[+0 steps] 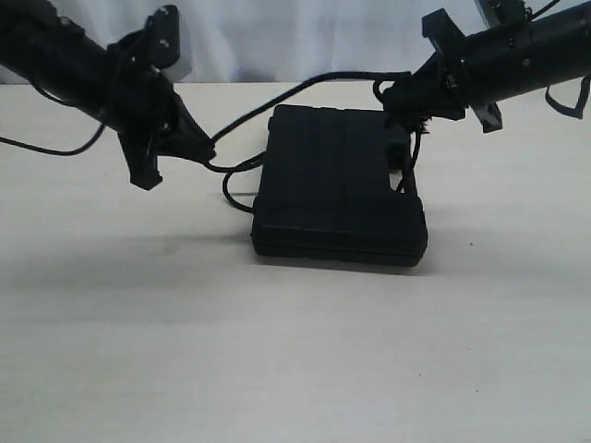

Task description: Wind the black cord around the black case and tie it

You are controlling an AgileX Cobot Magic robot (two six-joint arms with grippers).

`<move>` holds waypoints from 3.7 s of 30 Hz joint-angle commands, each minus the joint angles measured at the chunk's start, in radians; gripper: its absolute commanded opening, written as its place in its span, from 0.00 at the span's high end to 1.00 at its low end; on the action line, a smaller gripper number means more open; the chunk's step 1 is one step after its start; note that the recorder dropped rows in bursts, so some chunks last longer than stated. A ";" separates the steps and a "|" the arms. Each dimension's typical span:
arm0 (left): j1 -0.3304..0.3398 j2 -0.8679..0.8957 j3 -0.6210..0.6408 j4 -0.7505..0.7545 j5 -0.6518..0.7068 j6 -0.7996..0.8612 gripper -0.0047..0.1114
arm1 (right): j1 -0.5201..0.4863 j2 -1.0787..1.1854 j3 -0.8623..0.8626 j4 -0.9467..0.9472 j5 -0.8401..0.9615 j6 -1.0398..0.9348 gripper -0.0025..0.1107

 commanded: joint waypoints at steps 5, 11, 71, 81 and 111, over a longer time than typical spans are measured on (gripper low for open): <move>-0.086 0.026 0.001 0.068 -0.120 -0.048 0.96 | -0.008 0.000 0.001 0.005 0.017 -0.022 0.94; -0.023 0.026 0.001 0.199 -0.137 -0.201 0.96 | -0.007 0.000 0.001 0.003 0.017 -0.042 0.94; -0.036 -0.219 -0.046 0.261 -0.303 -0.247 0.58 | -0.008 0.000 0.001 -0.323 -0.152 0.050 0.94; -0.349 0.031 -0.209 0.607 -0.235 -0.693 0.63 | -0.008 0.000 0.001 -0.316 -0.141 0.050 0.94; -0.452 0.374 -0.437 0.817 -0.249 -0.436 0.63 | -0.006 0.000 0.001 -0.305 -0.122 0.048 0.94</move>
